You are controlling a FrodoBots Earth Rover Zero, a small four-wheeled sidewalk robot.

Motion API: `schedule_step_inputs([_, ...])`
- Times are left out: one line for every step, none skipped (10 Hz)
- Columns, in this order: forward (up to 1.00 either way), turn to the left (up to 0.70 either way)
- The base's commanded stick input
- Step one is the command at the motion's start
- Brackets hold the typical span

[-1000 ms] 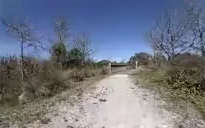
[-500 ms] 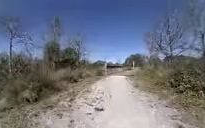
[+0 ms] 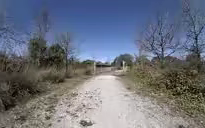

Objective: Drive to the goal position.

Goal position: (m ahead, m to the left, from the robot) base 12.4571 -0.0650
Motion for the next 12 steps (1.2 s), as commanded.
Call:
schedule_step_inputs([0.70,0.00])
schedule_step_inputs([0.70,0.00])
schedule_step_inputs([0.70,-0.06])
schedule_step_inputs([0.70,-0.28])
schedule_step_inputs([0.70,-0.29])
schedule_step_inputs([0.70,-0.20])
schedule_step_inputs([0.70,-0.11])
schedule_step_inputs([0.70,-0.02])
schedule_step_inputs([0.70,0.00])
schedule_step_inputs([0.70,0.00])
schedule_step_inputs([0.70,0.00])
schedule_step_inputs([0.70,0.00])
